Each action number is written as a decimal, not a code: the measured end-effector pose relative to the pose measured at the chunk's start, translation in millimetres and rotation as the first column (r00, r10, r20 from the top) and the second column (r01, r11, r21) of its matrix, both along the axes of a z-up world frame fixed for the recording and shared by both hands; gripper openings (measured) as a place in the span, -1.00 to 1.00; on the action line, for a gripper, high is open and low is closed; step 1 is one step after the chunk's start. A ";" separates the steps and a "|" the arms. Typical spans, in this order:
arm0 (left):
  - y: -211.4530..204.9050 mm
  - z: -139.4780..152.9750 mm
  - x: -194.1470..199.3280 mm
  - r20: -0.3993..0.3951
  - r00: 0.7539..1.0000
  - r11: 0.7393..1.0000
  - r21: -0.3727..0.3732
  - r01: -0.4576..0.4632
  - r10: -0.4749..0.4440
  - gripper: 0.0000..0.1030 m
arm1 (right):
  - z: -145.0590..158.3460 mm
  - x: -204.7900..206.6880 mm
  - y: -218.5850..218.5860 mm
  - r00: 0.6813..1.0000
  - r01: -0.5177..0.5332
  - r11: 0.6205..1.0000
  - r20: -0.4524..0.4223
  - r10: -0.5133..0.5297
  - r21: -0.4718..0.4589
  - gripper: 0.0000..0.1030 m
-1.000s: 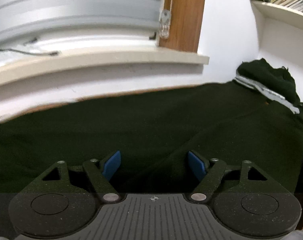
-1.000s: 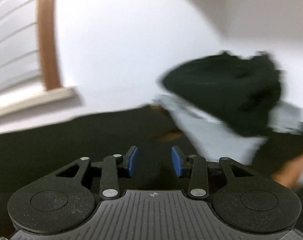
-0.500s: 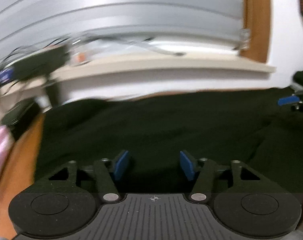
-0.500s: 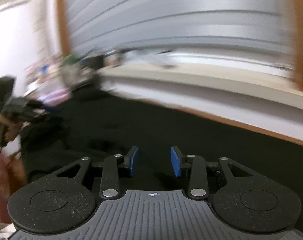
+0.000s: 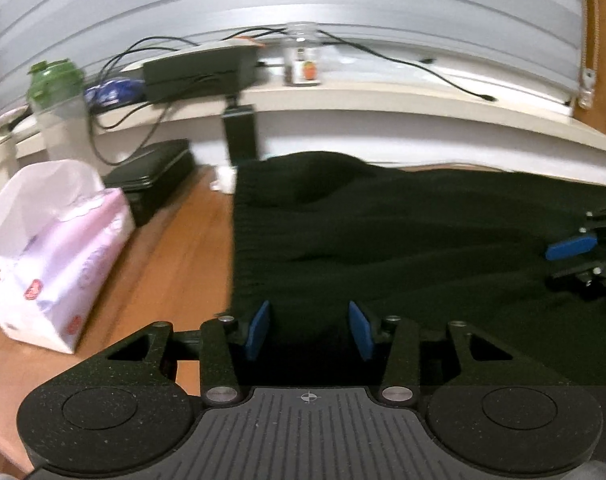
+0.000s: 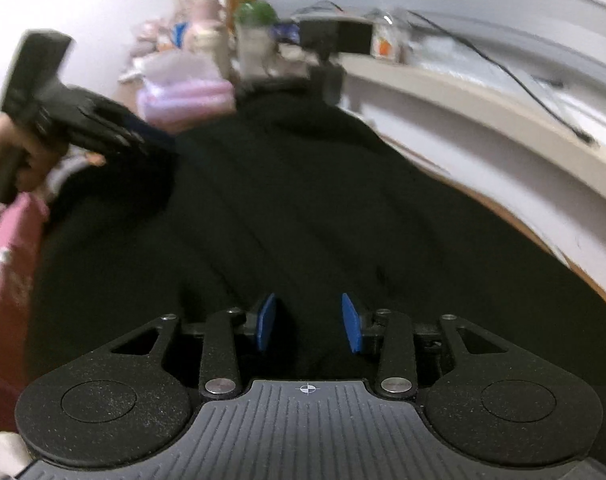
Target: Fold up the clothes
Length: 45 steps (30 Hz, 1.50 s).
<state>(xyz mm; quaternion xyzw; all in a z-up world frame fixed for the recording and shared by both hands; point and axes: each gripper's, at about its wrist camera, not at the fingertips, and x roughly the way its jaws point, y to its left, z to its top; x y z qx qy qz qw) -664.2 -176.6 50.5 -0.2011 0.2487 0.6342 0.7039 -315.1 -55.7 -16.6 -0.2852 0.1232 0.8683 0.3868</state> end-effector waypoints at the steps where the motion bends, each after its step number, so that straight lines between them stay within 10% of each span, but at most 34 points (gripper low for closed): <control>1: 1.2 -0.1 -4.4 -0.003 1.000 1.000 -0.001 -0.009 0.009 -0.02 | -1.2 6.0 1.8 1.000 0.003 1.000 -0.026 -0.003 -0.010 -0.28; 6: 14.7 -6.0 -22.9 0.020 0.999 0.999 -0.030 -0.028 0.028 0.05 | -3.1 9.5 -3.4 1.000 0.016 1.000 -0.017 -0.016 0.012 -0.28; 10: 26.6 -12.7 -25.8 0.064 0.998 0.998 -0.059 0.026 -0.023 -0.40 | -5.0 9.4 -1.7 1.000 0.014 1.000 -0.017 -0.013 0.011 -0.28; 24: 86.0 -13.7 -4.4 0.005 0.995 0.988 -0.111 0.104 -0.104 -0.41 | -2.3 17.1 -0.9 0.990 0.127 0.990 0.055 -0.131 0.065 -0.26; 37: 45.1 -2.9 -37.7 -0.030 0.993 0.987 -0.118 0.107 -0.111 -0.37 | 24.6 -157.7 -43.7 0.969 -0.237 0.971 -0.067 0.239 0.044 -0.06; 45: 48.1 -11.7 -54.2 -0.001 0.996 0.986 -0.143 0.085 -0.086 -0.37 | 13.2 -256.5 -64.7 0.946 -0.325 0.944 0.031 0.324 0.055 0.15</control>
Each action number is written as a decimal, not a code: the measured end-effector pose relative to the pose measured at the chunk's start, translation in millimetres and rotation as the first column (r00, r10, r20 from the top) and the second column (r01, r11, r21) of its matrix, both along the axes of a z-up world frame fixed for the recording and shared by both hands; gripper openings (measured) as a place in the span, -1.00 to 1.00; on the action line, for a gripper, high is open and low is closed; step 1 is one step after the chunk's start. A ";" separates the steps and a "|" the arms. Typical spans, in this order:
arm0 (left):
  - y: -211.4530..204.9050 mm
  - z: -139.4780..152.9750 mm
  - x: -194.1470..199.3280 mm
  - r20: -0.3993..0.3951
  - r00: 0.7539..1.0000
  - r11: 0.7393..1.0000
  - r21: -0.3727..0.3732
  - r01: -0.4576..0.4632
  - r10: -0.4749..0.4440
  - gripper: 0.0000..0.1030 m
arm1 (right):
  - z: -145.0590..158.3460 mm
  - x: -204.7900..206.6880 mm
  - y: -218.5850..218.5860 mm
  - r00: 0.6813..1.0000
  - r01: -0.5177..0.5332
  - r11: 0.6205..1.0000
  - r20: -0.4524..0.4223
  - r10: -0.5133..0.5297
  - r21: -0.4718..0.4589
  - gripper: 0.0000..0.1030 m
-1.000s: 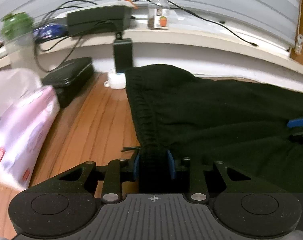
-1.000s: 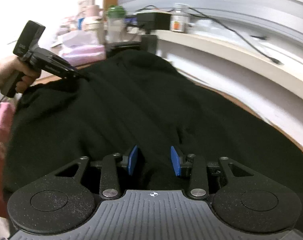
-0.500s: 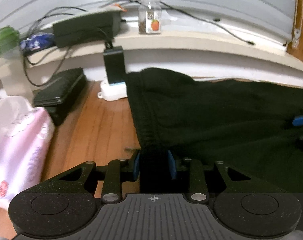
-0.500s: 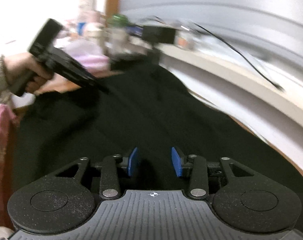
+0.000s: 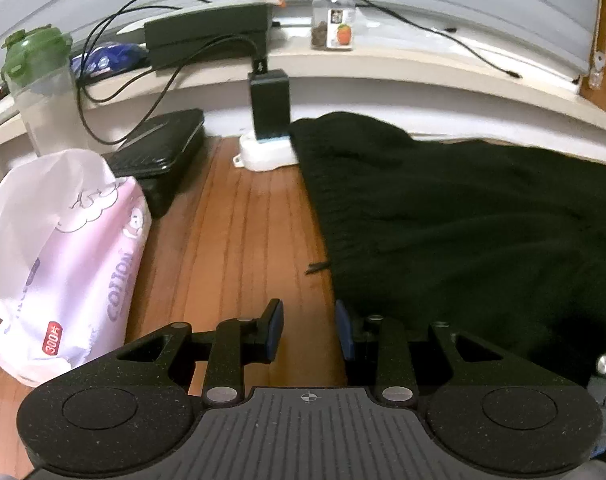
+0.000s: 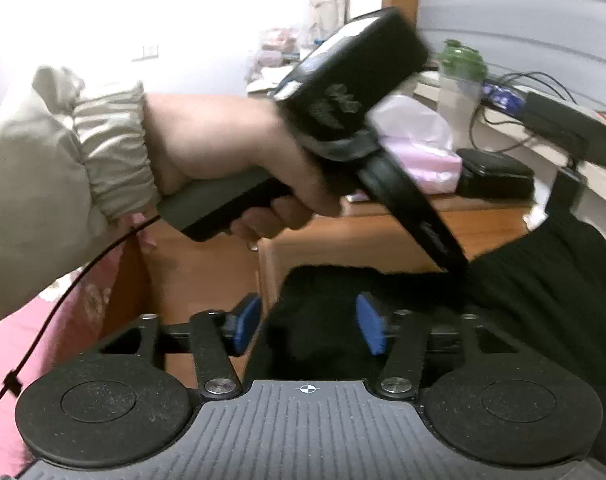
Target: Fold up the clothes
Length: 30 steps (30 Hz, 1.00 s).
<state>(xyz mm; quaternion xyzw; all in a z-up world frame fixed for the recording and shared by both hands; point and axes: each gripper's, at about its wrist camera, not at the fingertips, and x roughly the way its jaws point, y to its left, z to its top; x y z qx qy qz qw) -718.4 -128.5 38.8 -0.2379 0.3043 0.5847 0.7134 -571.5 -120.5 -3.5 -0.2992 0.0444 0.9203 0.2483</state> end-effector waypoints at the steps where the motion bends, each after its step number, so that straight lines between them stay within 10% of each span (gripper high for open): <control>1: 0.5 -1.6 -0.3 -0.008 1.000 1.000 -0.006 -0.004 0.004 -0.38 | -2.3 -4.3 -1.4 1.000 -0.003 1.000 0.007 0.003 0.002 0.15; 11: -2.7 -0.3 -6.2 0.034 0.999 1.000 -0.007 -0.031 0.031 -0.40 | -33.2 -37.0 -17.8 0.985 -0.002 0.987 0.169 -0.025 0.159 0.10; 16: -12.1 14.2 -13.0 0.108 0.994 0.999 0.034 -0.039 0.035 -0.40 | -23.5 -24.1 -12.8 0.994 0.026 0.991 0.105 -0.040 0.131 -0.61; 23: -14.0 18.0 -6.7 0.185 0.983 1.000 0.027 0.015 -0.019 -0.40 | 15.1 6.1 -26.0 0.995 -0.085 0.993 -0.066 0.080 -0.077 -0.71; 30: -17.3 8.8 -3.7 0.122 0.992 1.000 -0.009 -0.012 0.013 -0.37 | 43.3 18.5 -44.7 0.984 -0.166 0.983 -0.076 0.160 -0.077 -0.72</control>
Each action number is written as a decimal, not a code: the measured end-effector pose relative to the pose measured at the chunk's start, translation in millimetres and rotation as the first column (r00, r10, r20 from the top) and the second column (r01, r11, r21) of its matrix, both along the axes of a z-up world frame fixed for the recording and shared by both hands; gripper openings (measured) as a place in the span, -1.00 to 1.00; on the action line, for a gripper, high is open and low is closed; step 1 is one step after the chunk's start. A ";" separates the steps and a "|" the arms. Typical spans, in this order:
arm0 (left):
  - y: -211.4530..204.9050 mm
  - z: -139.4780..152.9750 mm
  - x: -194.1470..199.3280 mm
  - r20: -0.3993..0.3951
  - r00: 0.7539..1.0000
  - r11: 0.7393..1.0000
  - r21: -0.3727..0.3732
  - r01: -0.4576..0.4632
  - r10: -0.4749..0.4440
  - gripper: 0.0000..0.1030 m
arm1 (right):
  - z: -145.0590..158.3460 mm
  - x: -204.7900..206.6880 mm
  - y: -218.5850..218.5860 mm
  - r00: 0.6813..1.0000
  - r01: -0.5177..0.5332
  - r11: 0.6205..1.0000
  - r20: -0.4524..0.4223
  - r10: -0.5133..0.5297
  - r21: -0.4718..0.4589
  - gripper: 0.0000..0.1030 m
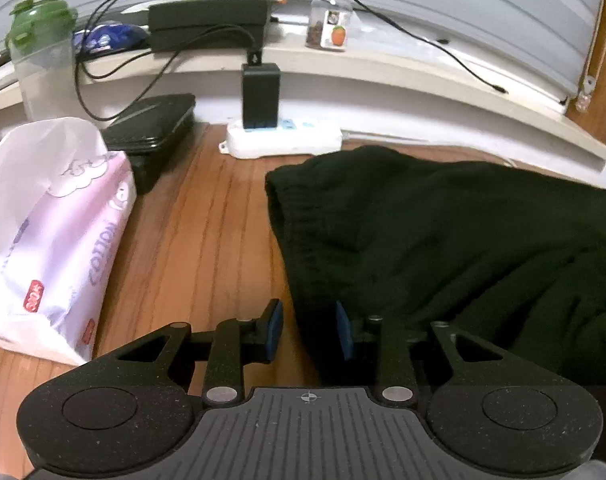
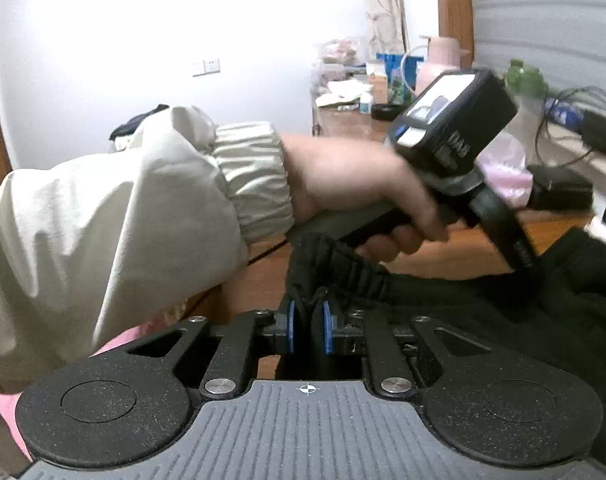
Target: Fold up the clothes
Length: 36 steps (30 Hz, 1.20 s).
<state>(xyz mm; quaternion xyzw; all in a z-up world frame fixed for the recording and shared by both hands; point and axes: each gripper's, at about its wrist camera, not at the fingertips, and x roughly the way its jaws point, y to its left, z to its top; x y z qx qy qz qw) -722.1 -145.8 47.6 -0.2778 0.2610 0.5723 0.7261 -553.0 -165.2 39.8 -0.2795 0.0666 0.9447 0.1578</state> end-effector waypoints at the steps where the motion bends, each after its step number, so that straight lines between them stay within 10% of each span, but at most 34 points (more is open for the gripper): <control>1: -1.6 2.7 -2.7 0.003 1.000 1.000 0.011 -0.017 0.017 -0.37 | 2.9 2.2 1.5 1.000 0.002 1.000 0.007 -0.002 0.014 -0.73; 11: -17.0 42.2 -31.4 0.081 0.986 0.979 0.136 -0.153 0.143 -0.40 | 53.7 43.3 113.2 0.955 0.165 0.917 0.173 -0.241 0.363 -0.76; 16: -22.2 48.8 -25.0 0.116 0.981 0.964 0.200 -0.174 0.153 -0.40 | 59.9 37.6 164.2 0.930 0.074 0.857 0.276 -0.244 0.510 -0.76; 24: -21.4 36.5 -4.1 0.144 0.982 0.968 0.201 -0.151 0.123 -0.19 | -6.7 11.3 205.3 0.935 -0.066 0.862 0.334 -0.123 0.503 -0.76; 29: -19.2 25.7 3.9 0.169 0.980 0.974 0.182 -0.136 0.105 -0.02 | -15.8 15.1 227.6 0.945 0.060 0.880 0.256 -0.202 0.472 -0.22; 36: -10.9 5.7 16.6 0.100 0.989 0.982 0.145 -0.125 0.112 -0.20 | 20.7 73.2 228.1 0.952 0.206 0.927 0.155 -0.264 0.314 -0.20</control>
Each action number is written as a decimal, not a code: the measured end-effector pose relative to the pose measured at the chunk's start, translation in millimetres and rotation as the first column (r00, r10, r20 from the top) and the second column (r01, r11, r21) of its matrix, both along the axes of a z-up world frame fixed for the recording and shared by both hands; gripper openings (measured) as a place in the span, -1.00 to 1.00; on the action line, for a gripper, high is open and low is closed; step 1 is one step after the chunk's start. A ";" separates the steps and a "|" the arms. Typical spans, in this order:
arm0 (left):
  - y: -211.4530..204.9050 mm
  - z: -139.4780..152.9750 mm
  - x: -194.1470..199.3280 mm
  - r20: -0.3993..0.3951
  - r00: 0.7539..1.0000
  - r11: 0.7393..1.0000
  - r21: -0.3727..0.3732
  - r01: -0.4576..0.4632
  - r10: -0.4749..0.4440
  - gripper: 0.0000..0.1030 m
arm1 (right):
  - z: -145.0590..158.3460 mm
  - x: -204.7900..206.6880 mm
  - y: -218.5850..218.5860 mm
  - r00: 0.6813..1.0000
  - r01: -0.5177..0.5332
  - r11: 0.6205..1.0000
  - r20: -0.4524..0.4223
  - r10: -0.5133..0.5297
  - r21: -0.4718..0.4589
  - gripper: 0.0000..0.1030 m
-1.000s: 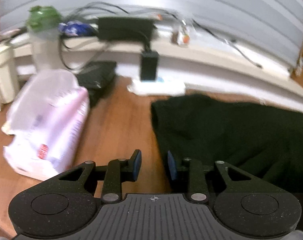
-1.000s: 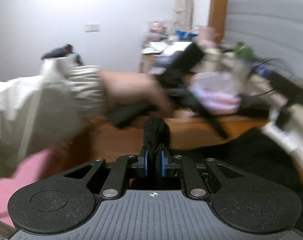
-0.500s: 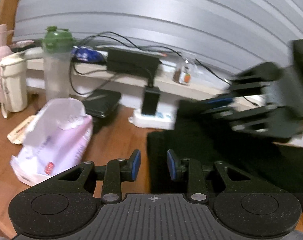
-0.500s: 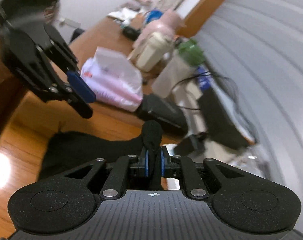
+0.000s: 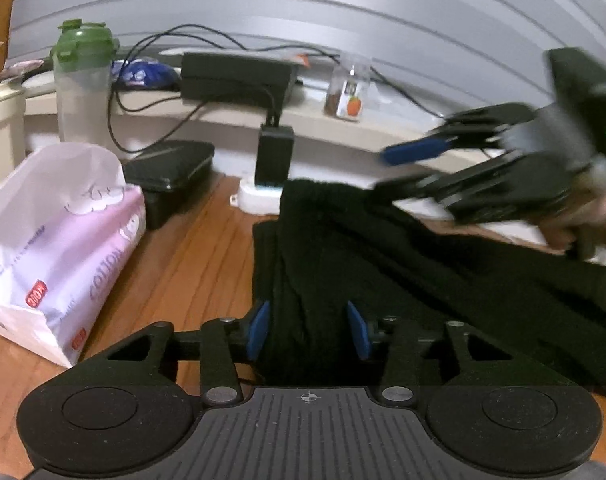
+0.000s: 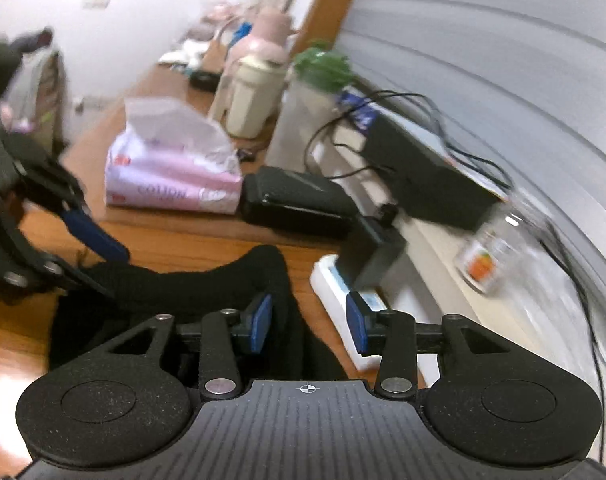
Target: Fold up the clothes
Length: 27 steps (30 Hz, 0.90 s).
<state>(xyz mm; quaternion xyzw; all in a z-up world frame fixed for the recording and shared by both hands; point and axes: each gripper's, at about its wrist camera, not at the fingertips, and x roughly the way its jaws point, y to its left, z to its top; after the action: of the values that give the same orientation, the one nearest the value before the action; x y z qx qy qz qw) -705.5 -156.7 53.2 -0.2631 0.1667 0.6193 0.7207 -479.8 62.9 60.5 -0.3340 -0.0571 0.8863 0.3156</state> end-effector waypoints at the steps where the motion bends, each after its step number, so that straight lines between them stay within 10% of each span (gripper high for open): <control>1: -0.8 -2.0 0.6 -0.013 1.000 1.000 0.000 -0.003 0.003 -0.25 | 3.8 12.6 -3.0 1.000 0.013 1.000 -0.012 -0.014 -0.026 -0.20; 13: -0.9 -11.8 1.9 -0.026 0.999 0.999 -0.023 -0.038 0.037 -0.24 | -0.3 133.7 -80.2 0.990 0.122 0.964 -0.037 -0.134 -0.234 -0.22; 27: 4.2 -17.1 4.7 -0.036 0.998 0.998 -0.039 -0.055 0.054 -0.23 | -16.2 140.1 -164.2 0.993 0.115 0.962 0.017 -0.114 -0.248 -0.22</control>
<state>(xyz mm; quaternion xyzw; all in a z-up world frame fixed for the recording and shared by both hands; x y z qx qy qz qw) -700.7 -152.5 36.2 -0.2709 0.1845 0.6398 0.6952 -339.7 -101.3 44.3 -0.3749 0.0735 0.8663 0.3219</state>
